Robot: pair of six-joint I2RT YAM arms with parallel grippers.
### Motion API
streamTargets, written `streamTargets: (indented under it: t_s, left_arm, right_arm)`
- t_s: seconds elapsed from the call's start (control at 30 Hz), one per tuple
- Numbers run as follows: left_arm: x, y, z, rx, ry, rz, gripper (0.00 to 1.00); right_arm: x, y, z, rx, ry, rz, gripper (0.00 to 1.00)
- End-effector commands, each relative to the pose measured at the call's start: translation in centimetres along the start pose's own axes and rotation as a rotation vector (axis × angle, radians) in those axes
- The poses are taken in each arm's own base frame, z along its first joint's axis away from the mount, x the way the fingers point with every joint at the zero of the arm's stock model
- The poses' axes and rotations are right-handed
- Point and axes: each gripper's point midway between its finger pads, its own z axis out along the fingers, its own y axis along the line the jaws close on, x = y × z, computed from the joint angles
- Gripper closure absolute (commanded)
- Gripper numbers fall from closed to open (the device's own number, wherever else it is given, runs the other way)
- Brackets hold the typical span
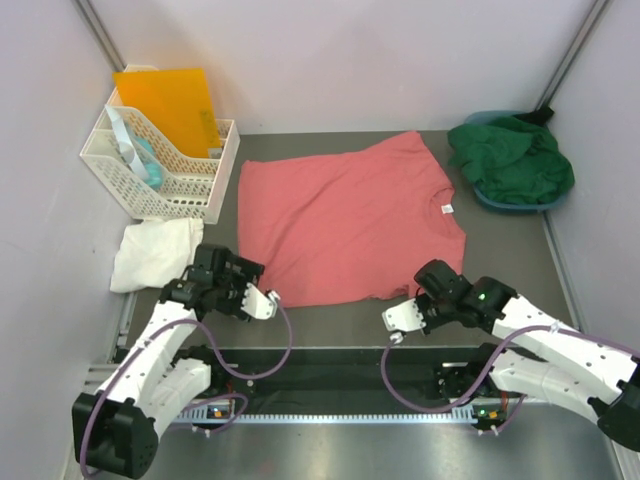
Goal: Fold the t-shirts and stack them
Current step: Grap the side of the flattened tshirt closest away from the robot with both arms
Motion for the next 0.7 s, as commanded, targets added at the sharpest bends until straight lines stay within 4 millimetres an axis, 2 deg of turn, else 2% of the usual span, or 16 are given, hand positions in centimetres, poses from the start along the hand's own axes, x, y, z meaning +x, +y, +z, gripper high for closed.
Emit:
streamTargets:
  t_s: [0.0, 0.07, 0.1, 0.13, 0.23, 0.33, 0.37, 0.4, 0.47, 0.5, 0.53, 0.57, 0.63, 0.67]
  left_arm:
    - [-3.8, -0.3, -3.1, 0.085, -0.179, -0.058, 0.08]
    - [-4.8, -0.5, -4.3, 0.127, -0.219, -0.078, 0.08]
    - [-5.3, -1.8, -4.8, 0.189, -0.237, -0.109, 0.08]
    - [-5.7, -1.7, -5.3, 0.203, -0.257, -0.117, 0.07]
    - [-6.4, -3.4, -5.6, 0.293, -0.280, -0.175, 0.08]
    - [-6.7, -5.4, -5.6, 0.379, -0.292, -0.215, 0.12]
    - [-6.7, -5.8, -5.5, 0.393, -0.289, -0.221, 0.18]
    - [-6.7, -6.7, -5.3, 0.413, -0.288, -0.232, 0.21]
    - [-6.1, -6.8, -4.6, 0.390, -0.261, -0.224, 0.24]
    - [-5.9, -7.7, -4.0, 0.385, -0.249, -0.224, 0.25]
    - [-5.5, -7.9, -3.6, 0.368, -0.234, -0.216, 0.25]
    - [-4.8, -7.2, -2.8, 0.317, -0.205, -0.199, 0.27]
    - [-4.3, -8.0, -2.0, 0.296, -0.185, -0.190, 0.33]
    - [-3.9, -7.2, -1.6, 0.252, -0.168, -0.174, 0.33]
  right_arm:
    - [0.3, -2.3, -1.2, 0.074, 0.042, 0.034, 1.00]
    - [0.4, -2.5, -1.2, 0.083, 0.047, 0.041, 1.00]
    - [0.4, -2.5, -1.2, 0.083, 0.049, 0.044, 1.00]
    - [0.5, -2.5, -1.2, 0.085, 0.050, 0.050, 1.00]
    - [0.6, -2.3, -1.1, 0.082, 0.055, 0.049, 1.00]
    - [0.7, -2.4, -1.0, 0.086, 0.062, 0.050, 1.00]
    - [0.7, -2.4, -1.0, 0.089, 0.064, 0.050, 1.00]
    - [0.7, -2.6, -1.0, 0.089, 0.065, 0.050, 1.00]
    - [0.6, -2.9, -1.0, 0.099, 0.061, 0.056, 1.00]
    - [0.6, -3.0, -1.0, 0.097, 0.064, 0.055, 1.00]
    - [0.6, -3.2, -1.0, 0.101, 0.064, 0.057, 1.00]
    - [0.5, -3.4, -1.0, 0.104, 0.064, 0.059, 1.00]
    - [0.5, -3.8, -1.1, 0.108, 0.068, 0.062, 1.00]
    - [0.5, -4.0, -1.2, 0.113, 0.070, 0.062, 1.00]
